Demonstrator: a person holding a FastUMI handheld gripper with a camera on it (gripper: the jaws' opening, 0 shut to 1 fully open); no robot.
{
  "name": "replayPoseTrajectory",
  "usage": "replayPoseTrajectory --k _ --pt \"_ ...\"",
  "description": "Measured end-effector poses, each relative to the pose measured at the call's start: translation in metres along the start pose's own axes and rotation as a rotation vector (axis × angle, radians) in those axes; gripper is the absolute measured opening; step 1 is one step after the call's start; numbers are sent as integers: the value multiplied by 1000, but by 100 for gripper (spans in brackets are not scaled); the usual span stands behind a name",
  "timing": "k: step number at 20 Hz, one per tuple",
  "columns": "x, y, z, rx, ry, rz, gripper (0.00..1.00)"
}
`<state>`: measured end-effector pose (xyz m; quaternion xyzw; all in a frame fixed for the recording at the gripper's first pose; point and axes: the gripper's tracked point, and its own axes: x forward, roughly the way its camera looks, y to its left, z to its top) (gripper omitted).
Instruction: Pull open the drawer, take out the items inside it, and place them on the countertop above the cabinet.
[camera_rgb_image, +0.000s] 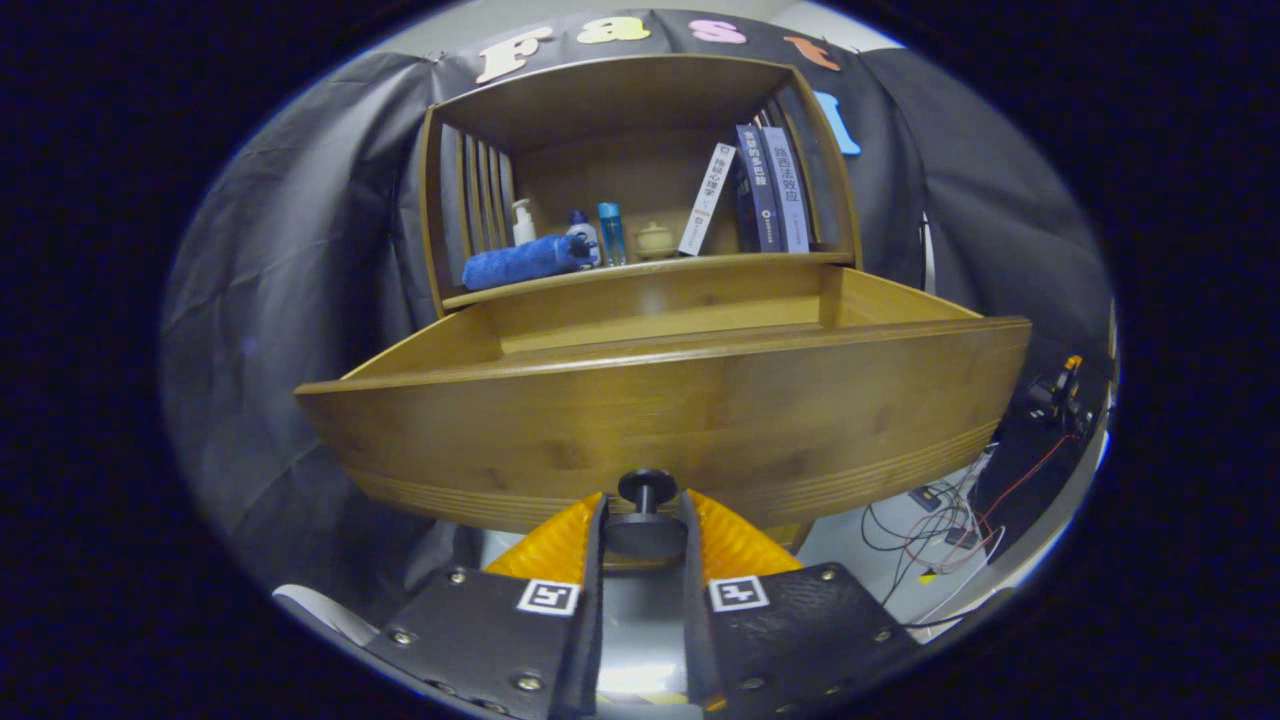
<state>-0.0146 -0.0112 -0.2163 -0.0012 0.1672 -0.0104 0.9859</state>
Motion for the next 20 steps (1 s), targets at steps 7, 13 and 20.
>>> replayPoseTrajectory --k 7,13,20 --pt "-13 -14 31 -10 -16 -70 89" --pt "-28 -11 81 6 -37 -35 100" --pt "-31 -2 163 -9 -118 -32 100"
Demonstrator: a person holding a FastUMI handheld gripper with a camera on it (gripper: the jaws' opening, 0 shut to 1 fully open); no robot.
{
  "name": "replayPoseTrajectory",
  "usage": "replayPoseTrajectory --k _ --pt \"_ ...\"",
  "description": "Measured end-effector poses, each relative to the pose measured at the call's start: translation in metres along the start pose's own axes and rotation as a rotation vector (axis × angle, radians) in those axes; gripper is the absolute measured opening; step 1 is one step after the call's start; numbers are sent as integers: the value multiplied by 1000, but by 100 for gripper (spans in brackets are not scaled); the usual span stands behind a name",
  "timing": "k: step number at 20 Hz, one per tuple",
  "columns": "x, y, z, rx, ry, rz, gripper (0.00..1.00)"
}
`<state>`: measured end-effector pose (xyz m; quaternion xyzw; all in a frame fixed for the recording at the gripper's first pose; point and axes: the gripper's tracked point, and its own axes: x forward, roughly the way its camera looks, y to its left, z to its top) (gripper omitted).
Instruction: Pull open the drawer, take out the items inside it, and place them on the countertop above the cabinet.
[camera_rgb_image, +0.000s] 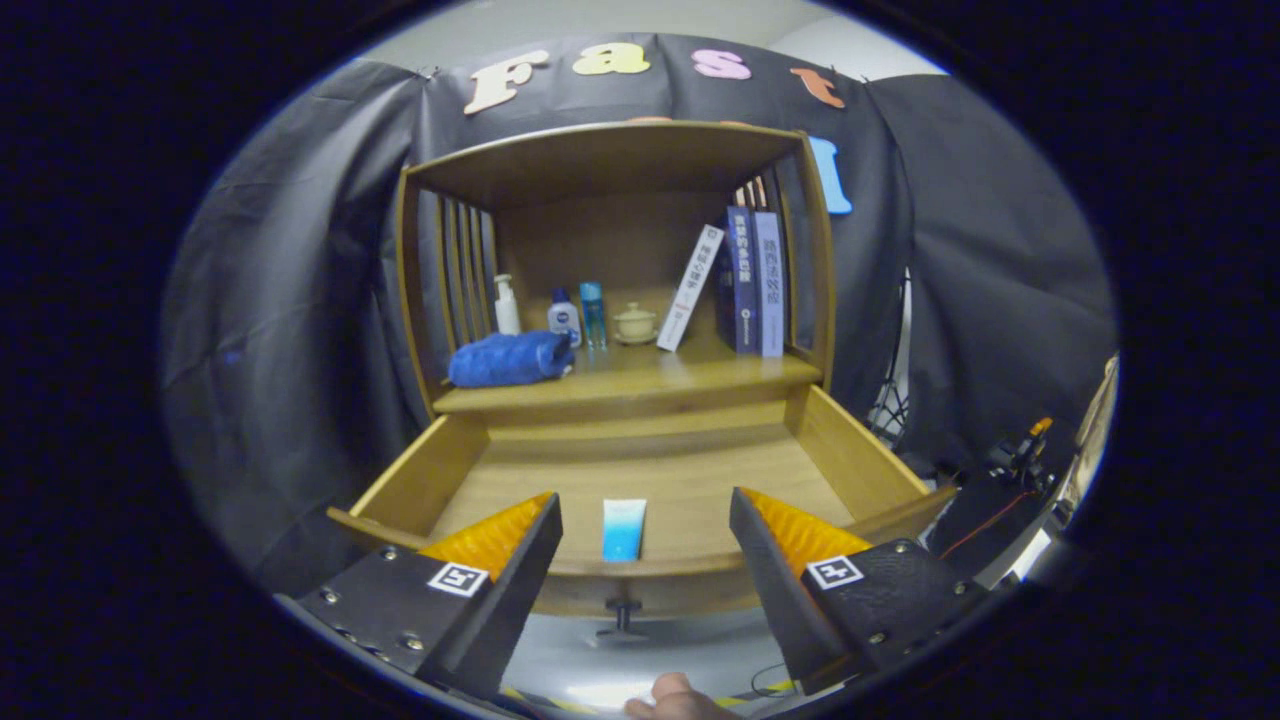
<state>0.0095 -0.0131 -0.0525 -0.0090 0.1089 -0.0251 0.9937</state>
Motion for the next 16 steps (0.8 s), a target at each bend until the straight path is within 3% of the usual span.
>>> replayPoseTrajectory --k 8,12,16 --pt "51 -3 45 -7 55 -1 100" --pt "100 -5 24 8 185 -9 100" --pt "146 -12 -28 -37 362 -43 100"
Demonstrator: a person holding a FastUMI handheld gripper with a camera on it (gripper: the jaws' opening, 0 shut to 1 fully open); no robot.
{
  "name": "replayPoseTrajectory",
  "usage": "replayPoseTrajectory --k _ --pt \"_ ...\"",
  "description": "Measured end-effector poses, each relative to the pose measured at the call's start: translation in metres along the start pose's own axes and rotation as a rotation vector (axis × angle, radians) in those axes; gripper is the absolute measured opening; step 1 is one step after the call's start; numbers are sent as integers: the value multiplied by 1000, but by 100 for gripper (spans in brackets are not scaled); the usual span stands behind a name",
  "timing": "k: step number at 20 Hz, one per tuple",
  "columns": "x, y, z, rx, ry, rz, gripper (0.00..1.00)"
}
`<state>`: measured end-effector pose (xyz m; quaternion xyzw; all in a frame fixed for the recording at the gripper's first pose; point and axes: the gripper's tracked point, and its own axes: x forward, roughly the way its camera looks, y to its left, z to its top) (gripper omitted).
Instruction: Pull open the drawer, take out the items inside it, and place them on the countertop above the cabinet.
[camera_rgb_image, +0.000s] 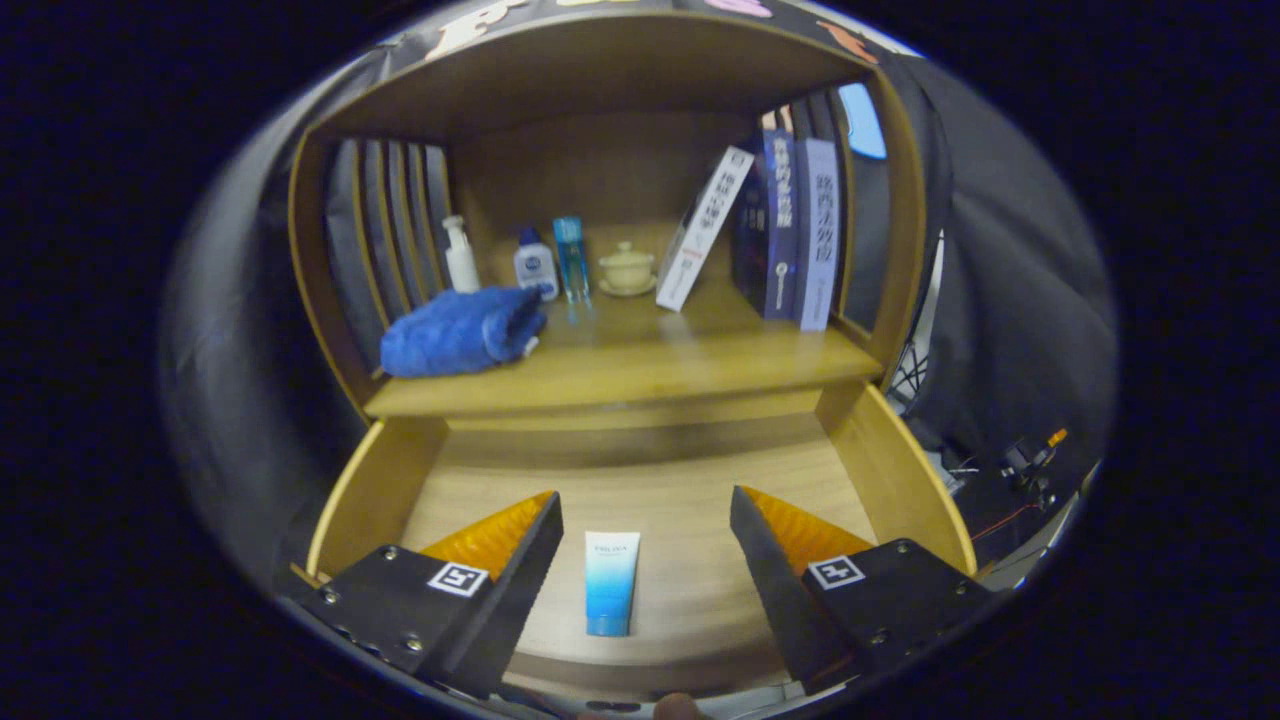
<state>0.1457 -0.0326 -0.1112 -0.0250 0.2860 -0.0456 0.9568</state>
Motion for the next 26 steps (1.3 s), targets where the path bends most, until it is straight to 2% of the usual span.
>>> replayPoseTrajectory --k 5,8,10,13,17,26 --pt "37 11 -31 -27 203 -23 100" --pt "49 20 -57 -68 341 17 100" --pt "59 27 -77 -58 428 32 91" --pt "61 23 -105 -3 569 2 88" --pt "62 21 -107 -10 608 -26 82" --pt "64 22 -110 -46 596 -8 82"
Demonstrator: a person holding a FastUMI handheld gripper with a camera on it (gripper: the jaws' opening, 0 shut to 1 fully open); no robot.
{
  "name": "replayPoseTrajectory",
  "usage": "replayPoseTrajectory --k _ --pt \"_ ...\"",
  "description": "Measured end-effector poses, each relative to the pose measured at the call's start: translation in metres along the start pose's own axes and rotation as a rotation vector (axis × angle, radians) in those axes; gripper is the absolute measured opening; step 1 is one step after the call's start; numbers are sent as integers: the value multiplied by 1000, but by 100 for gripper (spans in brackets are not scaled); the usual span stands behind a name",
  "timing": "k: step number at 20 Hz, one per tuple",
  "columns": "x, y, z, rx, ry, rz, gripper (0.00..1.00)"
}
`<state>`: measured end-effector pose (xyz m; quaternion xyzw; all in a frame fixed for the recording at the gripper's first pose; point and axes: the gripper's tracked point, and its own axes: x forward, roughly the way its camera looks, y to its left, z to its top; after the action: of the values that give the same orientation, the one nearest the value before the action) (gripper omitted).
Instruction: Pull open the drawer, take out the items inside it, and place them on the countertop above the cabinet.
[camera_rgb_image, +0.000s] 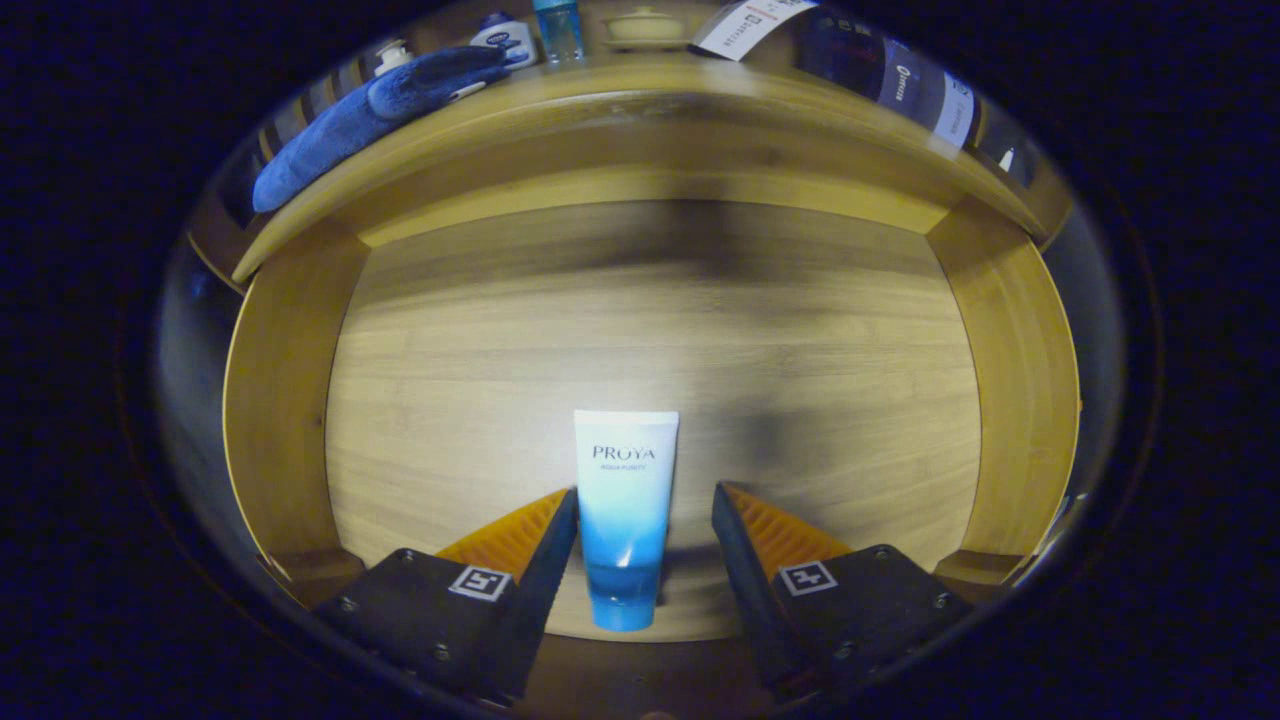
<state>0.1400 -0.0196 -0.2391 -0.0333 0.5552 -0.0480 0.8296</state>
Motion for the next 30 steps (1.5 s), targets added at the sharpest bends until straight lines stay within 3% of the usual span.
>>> replayPoseTrajectory --k 3,5,6,9,18,25,30 --pt "2 -6 -1 -25 -22 -35 82" --pt "-11 -4 6 -38 -41 -29 54" --pt "-2 -1 6 -44 -45 -8 49" --pt "-19 17 20 -37 -134 91 49" --pt "-127 29 67 -39 -592 183 49" --pt "-224 16 80 -68 -925 181 48" --pt "-274 4 90 -58 -1049 160 48"
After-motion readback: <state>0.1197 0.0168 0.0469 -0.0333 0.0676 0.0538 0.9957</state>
